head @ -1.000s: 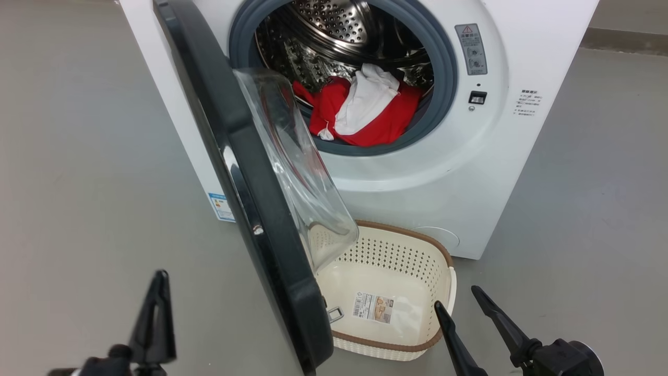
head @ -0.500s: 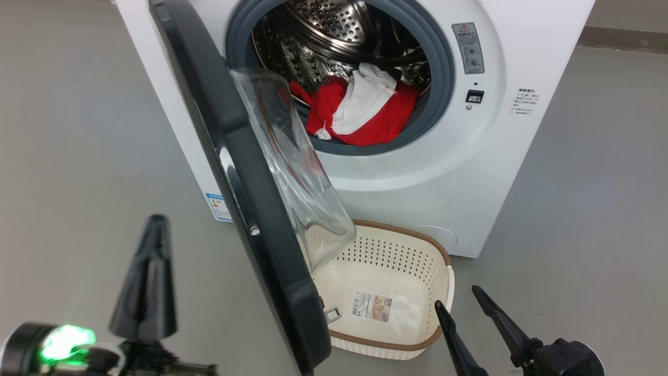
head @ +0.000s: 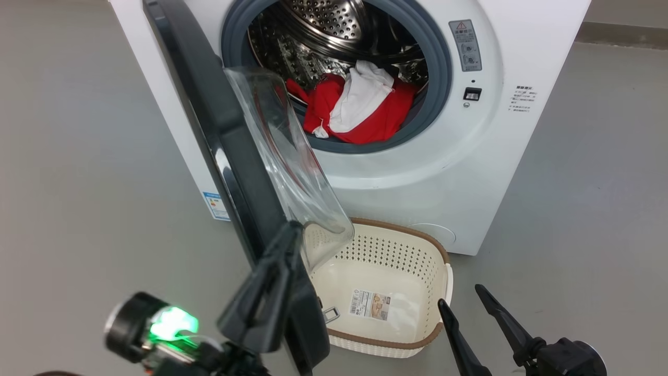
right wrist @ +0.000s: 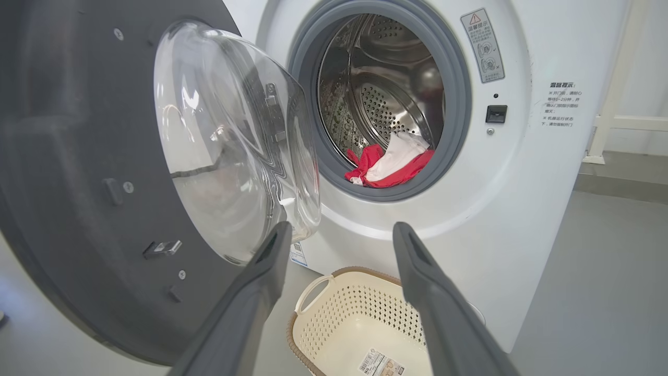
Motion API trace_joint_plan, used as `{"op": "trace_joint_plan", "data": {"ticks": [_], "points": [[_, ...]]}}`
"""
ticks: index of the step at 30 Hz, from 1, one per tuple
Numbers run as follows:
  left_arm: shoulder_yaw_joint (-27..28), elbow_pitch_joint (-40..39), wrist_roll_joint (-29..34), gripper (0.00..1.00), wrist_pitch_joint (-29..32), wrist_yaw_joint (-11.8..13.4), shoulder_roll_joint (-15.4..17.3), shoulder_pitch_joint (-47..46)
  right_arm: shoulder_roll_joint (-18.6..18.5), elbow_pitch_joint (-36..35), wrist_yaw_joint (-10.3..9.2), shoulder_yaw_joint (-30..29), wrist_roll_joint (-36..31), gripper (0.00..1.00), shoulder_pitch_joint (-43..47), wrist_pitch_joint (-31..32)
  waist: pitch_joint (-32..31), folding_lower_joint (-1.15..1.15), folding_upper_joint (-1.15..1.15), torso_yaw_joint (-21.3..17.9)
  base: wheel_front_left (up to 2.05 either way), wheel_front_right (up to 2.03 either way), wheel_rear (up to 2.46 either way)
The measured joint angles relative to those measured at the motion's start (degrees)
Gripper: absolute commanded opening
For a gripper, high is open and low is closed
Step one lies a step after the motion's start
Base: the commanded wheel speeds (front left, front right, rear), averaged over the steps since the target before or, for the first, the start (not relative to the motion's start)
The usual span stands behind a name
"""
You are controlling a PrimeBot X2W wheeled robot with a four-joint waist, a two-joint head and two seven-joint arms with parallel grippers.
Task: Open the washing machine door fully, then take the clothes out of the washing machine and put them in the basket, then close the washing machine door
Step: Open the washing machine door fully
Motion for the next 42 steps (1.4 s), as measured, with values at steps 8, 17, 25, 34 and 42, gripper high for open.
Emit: {"op": "trace_joint_plan", "data": {"ticks": [8, 17, 25, 34, 42], "points": [[-6.5, 2.6, -2.0, 0.0, 6.2, -1.1, -1.0, 0.2, 0.0, 0.0, 0.0, -0.3, 0.4, 1.0, 0.0, -0.2, 0.1, 0.0, 0.0, 0.3, 0.0, 0.0, 0.0], [-9.4, 8.1, -3.7, 0.0, 9.7, -1.4, -2.0, 0.7, 0.0, 0.0, 0.0, -0.4, 0.5, 1.0, 0.0, -0.2, 0.3, 0.0, 0.0, 0.4, 0.0, 0.0, 0.0], [-8.7, 15.1, -4.2, 0.0, 10.3, 0.1, -1.8, 1.9, 0.0, 0.0, 0.0, -0.4, 0.4, 1.0, 0.0, -0.2, 0.5, 0.0, 0.0, 0.0, 0.0, 0.0, 0.0], [-6.8, 17.1, -4.0, 0.0, 9.5, 2.4, -1.4, 2.6, 0.0, -0.3, 0.0, -0.3, 0.4, 1.0, 0.0, -0.2, 0.5, 0.0, 0.0, 0.3, 0.0, 0.0, 0.0], [-6.4, 17.2, -4.0, 0.0, 9.3, 3.0, -0.9, 3.0, 0.0, -0.6, 0.0, -0.3, 0.5, 1.0, 0.0, -0.2, 0.2, 0.0, 0.0, 1.5, 0.0, 0.0, 0.0]]}}
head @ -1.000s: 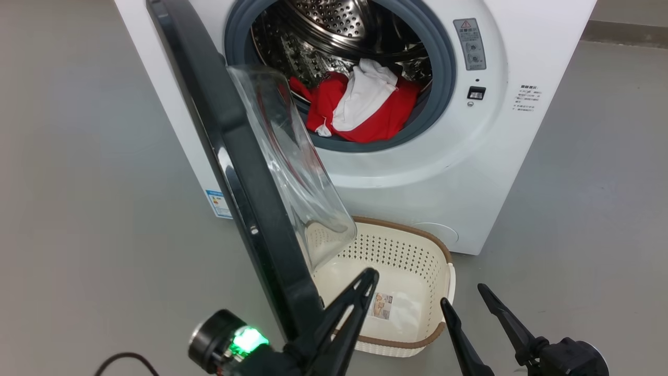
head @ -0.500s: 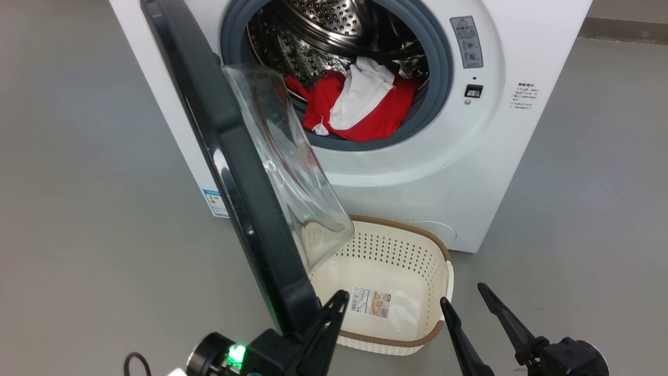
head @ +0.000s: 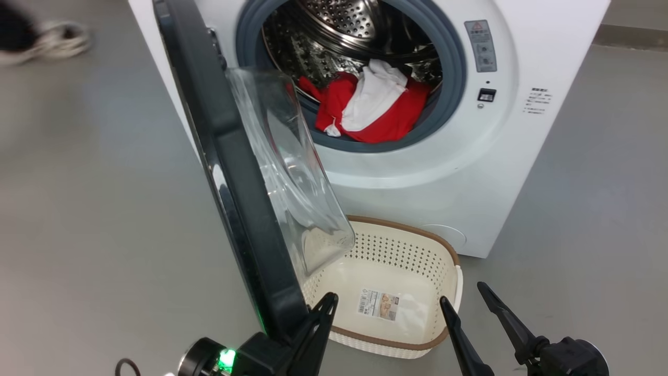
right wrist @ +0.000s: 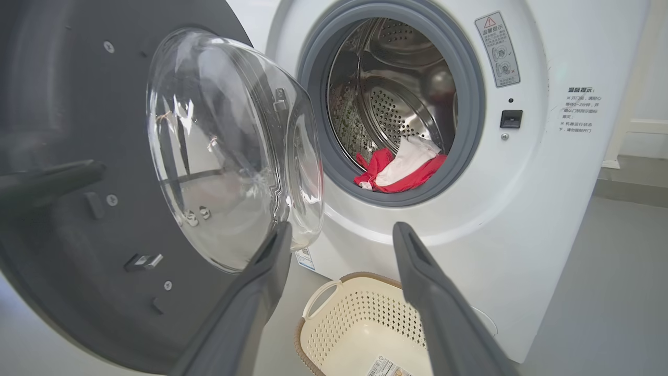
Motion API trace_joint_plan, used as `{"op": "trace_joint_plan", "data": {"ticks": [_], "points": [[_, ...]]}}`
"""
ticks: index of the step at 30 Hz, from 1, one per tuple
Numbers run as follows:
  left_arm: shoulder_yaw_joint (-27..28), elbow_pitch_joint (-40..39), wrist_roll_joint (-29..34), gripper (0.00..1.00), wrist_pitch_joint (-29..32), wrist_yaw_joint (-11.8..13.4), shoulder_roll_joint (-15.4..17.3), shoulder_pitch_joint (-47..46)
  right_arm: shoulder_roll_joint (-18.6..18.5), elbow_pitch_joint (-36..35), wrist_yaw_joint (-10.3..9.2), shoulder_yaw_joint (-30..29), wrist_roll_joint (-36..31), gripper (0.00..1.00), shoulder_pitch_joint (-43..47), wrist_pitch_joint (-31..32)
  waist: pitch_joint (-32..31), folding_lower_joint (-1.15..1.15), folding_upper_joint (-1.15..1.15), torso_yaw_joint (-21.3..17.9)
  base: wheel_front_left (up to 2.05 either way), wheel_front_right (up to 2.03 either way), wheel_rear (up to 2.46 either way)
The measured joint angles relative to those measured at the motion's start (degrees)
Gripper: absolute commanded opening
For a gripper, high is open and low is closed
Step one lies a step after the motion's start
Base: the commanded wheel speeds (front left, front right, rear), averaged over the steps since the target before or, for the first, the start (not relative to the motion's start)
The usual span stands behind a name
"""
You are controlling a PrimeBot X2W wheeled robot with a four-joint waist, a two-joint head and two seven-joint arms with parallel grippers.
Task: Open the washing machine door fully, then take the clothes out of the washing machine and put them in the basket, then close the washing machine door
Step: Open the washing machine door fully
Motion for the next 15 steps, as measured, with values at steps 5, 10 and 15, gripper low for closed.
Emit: {"op": "trace_joint_plan", "data": {"ticks": [5, 10, 15], "points": [[0.0, -0.3, 0.0, 0.0, 0.1, 0.2, 0.1, 0.3, 0.0, 0.0, 0.0, 0.2, 0.1, 1.0, 0.0, 0.0, -0.2, 0.0, 0.0, 2.1, 0.0, 0.0, 0.0], [0.6, -0.8, 0.0, 0.0, 0.1, 0.8, 0.6, 1.3, 0.0, -0.1, 0.0, 0.3, 0.5, 1.0, 0.0, 0.0, -0.2, 0.0, 0.0, 4.4, 0.0, 0.0, 0.0], [2.1, -1.2, 0.0, 0.0, 0.3, 2.5, 1.2, 2.0, -0.1, -0.1, 0.0, 0.4, 0.5, 1.0, 0.0, 0.0, -0.4, 0.0, 0.0, 6.5, 0.0, 0.0, 0.0]]}}
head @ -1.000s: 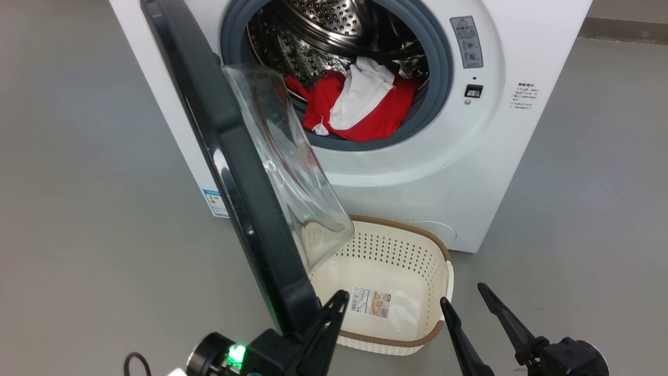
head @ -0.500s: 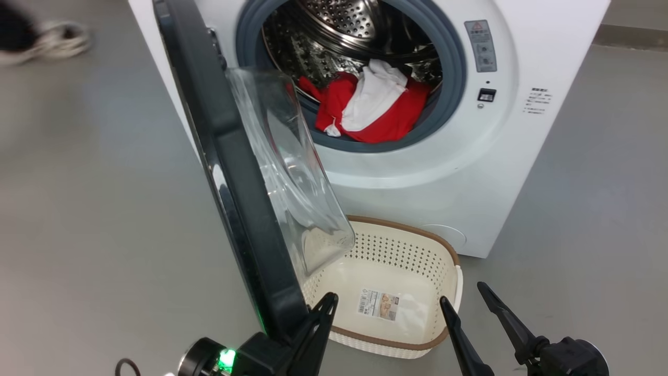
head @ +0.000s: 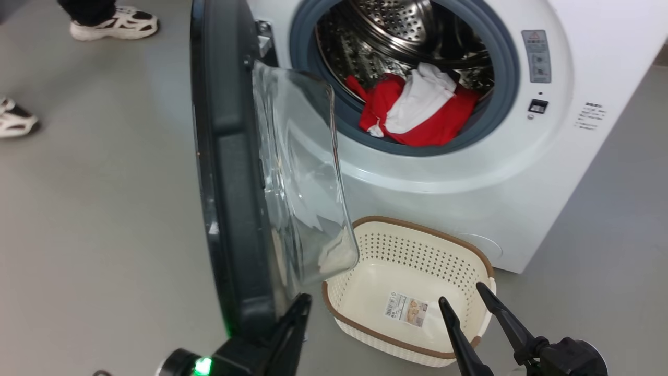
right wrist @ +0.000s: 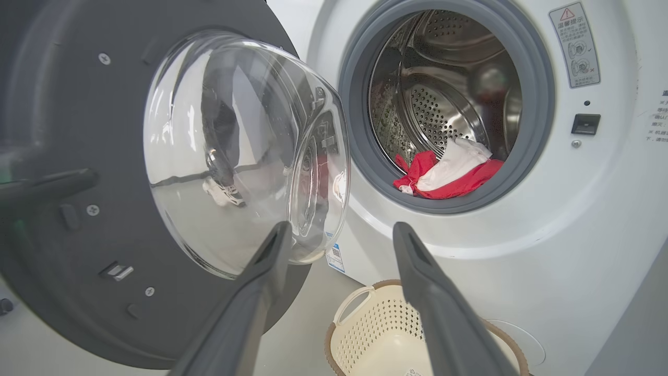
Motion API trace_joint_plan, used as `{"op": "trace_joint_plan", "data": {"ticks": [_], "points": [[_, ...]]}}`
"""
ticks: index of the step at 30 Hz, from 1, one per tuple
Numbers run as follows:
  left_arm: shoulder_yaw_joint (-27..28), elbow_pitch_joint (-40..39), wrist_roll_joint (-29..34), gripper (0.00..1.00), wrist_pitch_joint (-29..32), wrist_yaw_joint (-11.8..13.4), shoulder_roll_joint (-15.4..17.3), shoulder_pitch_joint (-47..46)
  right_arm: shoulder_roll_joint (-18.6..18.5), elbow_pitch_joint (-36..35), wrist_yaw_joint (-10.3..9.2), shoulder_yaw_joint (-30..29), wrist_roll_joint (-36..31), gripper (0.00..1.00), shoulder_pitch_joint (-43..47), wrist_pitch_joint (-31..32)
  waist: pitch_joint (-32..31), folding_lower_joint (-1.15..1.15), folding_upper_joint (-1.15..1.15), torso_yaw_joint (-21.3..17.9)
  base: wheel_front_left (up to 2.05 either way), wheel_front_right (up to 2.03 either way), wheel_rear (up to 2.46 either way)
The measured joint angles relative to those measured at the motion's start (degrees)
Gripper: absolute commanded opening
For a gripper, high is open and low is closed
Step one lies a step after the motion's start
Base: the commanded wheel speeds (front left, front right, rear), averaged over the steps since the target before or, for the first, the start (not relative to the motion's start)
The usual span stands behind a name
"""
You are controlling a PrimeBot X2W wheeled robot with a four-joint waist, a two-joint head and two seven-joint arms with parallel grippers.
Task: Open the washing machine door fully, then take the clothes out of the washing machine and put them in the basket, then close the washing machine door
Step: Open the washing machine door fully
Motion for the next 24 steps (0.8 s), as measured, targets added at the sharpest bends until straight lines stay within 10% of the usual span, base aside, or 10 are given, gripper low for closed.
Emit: {"op": "trace_joint_plan", "data": {"ticks": [24], "points": [[12.0, -1.2, 0.6, 0.0, 0.6, 7.3, 5.5, 3.9, -0.3, -0.2, 0.0, 0.4, 0.4, 1.0, 1.0, 0.3, -0.2, 0.0, 0.0, 1.3, 0.0, 0.0, 0.0]]}}
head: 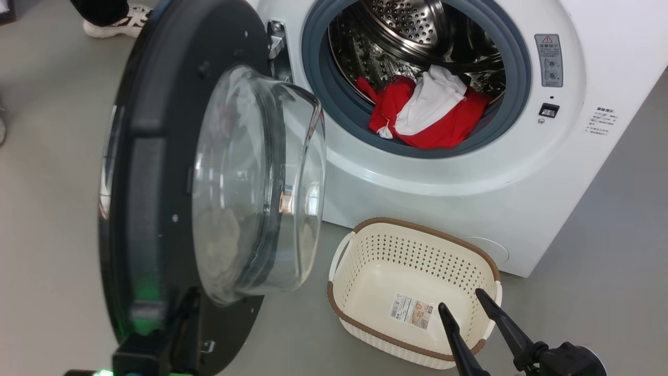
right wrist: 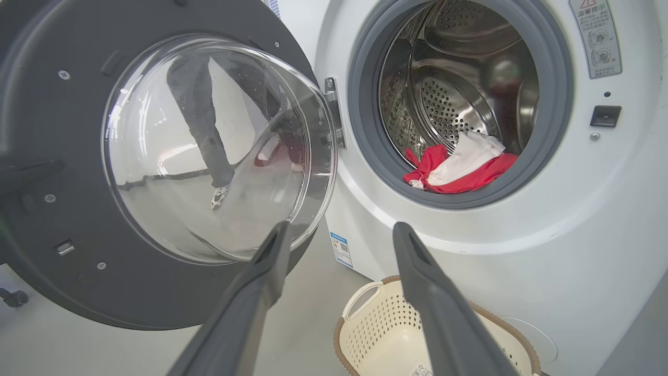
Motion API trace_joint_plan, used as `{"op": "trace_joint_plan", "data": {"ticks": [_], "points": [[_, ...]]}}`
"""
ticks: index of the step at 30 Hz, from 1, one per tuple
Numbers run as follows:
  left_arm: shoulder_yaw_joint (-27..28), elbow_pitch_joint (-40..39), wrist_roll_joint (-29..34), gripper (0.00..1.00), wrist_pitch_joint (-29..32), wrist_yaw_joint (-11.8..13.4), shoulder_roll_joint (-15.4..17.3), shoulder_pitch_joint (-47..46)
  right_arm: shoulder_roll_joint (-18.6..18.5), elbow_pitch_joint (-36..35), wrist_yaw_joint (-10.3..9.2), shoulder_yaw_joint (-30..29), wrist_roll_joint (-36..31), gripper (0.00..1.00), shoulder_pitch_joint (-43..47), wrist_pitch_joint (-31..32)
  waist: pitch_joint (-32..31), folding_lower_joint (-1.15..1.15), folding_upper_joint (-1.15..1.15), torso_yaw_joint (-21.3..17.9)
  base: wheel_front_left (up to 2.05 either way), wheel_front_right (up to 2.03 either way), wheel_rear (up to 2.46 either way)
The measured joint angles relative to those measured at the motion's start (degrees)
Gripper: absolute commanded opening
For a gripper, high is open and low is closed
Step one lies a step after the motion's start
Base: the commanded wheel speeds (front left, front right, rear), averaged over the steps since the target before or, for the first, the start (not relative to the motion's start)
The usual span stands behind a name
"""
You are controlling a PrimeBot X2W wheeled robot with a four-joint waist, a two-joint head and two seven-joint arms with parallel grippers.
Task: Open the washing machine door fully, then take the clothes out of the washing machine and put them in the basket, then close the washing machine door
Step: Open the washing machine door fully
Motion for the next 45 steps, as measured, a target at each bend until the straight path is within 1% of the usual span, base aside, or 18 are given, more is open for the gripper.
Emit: {"op": "trace_joint_plan", "data": {"ticks": [6, 14, 16, 26, 38, 39, 44, 45], "points": [[2.6, 0.9, 0.0, 0.0, -1.0, 1.5, 0.6, 0.2, -0.4, -0.6, 0.0, -0.1, 0.0, 1.0, 0.1, 0.7, 0.4, 0.0, 0.0, 0.1, 0.0, 0.0, 0.0], [6.2, 3.4, -0.2, 0.0, -4.5, 2.1, 1.1, 0.2, -0.6, -1.5, 0.0, -0.3, 0.0, 1.0, 0.1, 1.7, 0.7, 0.0, 0.0, 1.0, 0.0, 0.0, 0.0], [7.3, 4.2, -0.4, 0.0, -5.5, 2.6, 1.4, 0.2, -0.6, -1.7, 0.0, -0.3, 0.0, 1.0, 0.1, 1.7, 0.7, 0.0, 0.0, 1.1, 0.0, 0.0, 0.0], [11.0, 8.7, -1.9, 0.0, -8.8, 2.7, 3.1, -0.4, -1.2, -2.3, 0.0, 0.0, 0.0, 1.0, 0.1, 2.4, 0.7, 0.0, 0.0, 1.2, 0.0, 0.0, 0.0], [12.6, 16.1, -3.4, 0.0, -12.7, 2.3, 4.1, -4.7, -2.2, -3.1, 0.0, 1.4, 0.0, 1.0, 0.1, 3.5, 0.7, 0.0, 0.0, 1.8, 0.0, 0.0, 0.0], [12.8, 16.8, -3.5, 0.0, -13.0, 2.0, 4.2, -5.1, -2.3, -3.2, 0.0, 1.4, 0.0, 1.0, 0.1, 3.7, 0.8, 0.0, 0.0, 1.8, 0.0, 0.0, 0.0], [13.4, 20.4, -4.4, 0.0, -14.2, 1.8, 4.5, -7.1, -2.6, -3.7, 0.0, 1.4, 0.0, 1.0, 0.1, 4.2, 1.3, 0.0, 0.0, 1.6, 0.0, 0.0, 0.0], [13.6, 21.1, -4.8, 0.0, -14.6, 1.4, 4.5, -7.6, -2.7, -3.9, 0.0, 1.4, 0.0, 1.0, 0.1, 4.3, 1.5, 0.0, 0.0, 1.6, 0.0, 0.0, 0.0]]}}
